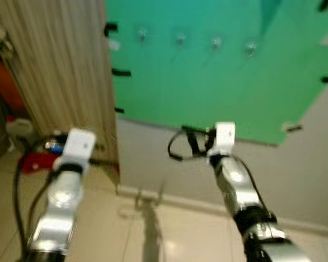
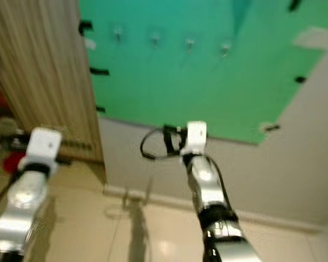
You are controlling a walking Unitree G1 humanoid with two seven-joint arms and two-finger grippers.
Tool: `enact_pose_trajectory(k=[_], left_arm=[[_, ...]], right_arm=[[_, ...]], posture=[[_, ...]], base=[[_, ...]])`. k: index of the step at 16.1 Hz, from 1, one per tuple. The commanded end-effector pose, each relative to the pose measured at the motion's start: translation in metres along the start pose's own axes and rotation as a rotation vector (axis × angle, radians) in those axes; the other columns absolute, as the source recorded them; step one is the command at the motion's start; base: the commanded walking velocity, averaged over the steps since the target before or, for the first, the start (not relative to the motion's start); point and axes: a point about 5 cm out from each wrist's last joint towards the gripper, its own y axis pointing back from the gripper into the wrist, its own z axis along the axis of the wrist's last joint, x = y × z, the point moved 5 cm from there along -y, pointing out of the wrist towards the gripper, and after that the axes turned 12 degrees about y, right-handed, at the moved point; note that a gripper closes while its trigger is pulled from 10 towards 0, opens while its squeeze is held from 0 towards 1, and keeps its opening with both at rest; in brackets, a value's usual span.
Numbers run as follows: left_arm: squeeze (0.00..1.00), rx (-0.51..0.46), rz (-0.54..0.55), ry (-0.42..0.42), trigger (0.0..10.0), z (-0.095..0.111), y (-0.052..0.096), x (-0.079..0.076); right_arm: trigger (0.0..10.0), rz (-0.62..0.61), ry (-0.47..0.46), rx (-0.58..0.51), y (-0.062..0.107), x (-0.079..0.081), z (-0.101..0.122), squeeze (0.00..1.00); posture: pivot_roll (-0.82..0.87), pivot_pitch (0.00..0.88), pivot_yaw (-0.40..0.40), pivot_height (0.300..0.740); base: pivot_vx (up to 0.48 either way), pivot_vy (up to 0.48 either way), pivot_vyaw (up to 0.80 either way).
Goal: Hang keys on a hook
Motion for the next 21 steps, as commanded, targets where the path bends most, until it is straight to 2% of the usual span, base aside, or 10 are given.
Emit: enact_pose_trajectory(k=[1,4,7,10,11,14,16,18,19,21], left_arm=[[0.0,-0.007,-0.072,0.003,10.0,0.005,0.002,-0.018],[0.0,-0.002,-0.131,-0.018,10.0,0.004,-0.002,-0.013],[0.0,-0.016,-0.188,0.041,10.0,0.009,-0.006,-0.019],[0.0,0.019,-0.199,0.163,10.0,0.002,-0.012,-0.017],[0.0,0.012,-0.24,0.181,10.0,0.003,-0.012,-0.027],[0.0,-0.01,-0.269,0.205,10.0,0.007,-0.012,-0.039],[0.0,-0.022,-0.3,0.234,10.0,0.007,-0.01,-0.046],[0.0,-0.037,-0.304,0.231,10.0,0.008,-0.009,-0.046],[0.0,-0.046,-0.292,0.19,10.0,0.01,-0.009,-0.043],[0.0,-0.043,-0.291,0.178,10.0,0.009,-0.009,-0.043]], right_arm=[[10.0,-0.06,0.015,0.012,0.009,-0.024,-0.007,0.0],[10.0,-0.114,0.005,0.019,0.018,-0.026,-0.017,0.0],[10.0,-0.14,0.031,0.006,0.024,-0.023,-0.016,0.0],[10.0,-0.159,0.107,0.014,0.045,-0.033,-0.024,0.0],[10.0,-0.164,0.118,0.025,0.047,-0.037,-0.026,0.0],[10.0,-0.164,0.144,-0.011,0.04,-0.036,-0.014,0.0],[10.0,-0.136,0.196,-0.015,0.034,-0.034,-0.004,0.0],[10.0,-0.122,0.198,-0.022,0.033,-0.032,-0.001,0.0],[10.0,-0.108,0.177,-0.026,0.03,-0.03,0.0,0.0],[10.0,-0.099,0.173,-0.027,0.028,-0.028,0.0,0.0]], posture=[[0.06,0.0,-0.043,0.74],[0.06,0.0,0.022,0.74],[0.05,0.0,0.033,0.74],[0.02,0.0,0.037,0.74],[0.01,0.0,0.035,0.74],[-0.01,0.0,0.026,0.74],[-0.01,0.0,0.01,0.74],[-0.01,0.0,0.009,0.74],[0.0,0.0,0.0,0.74],[0.0,0.0,-0.002,0.74]], base=[[0.0,0.0,0.0],[0.0,0.0,0.0],[0.0,0.0,0.0],[0.0,0.0,0.0],[0.0,0.0,0.0],[0.0,0.0,0.49],[0.0,0.0,0.0],[0.0,0.0,0.0],[0.0,0.48,-0.74],[0.0,0.48,-0.74]])
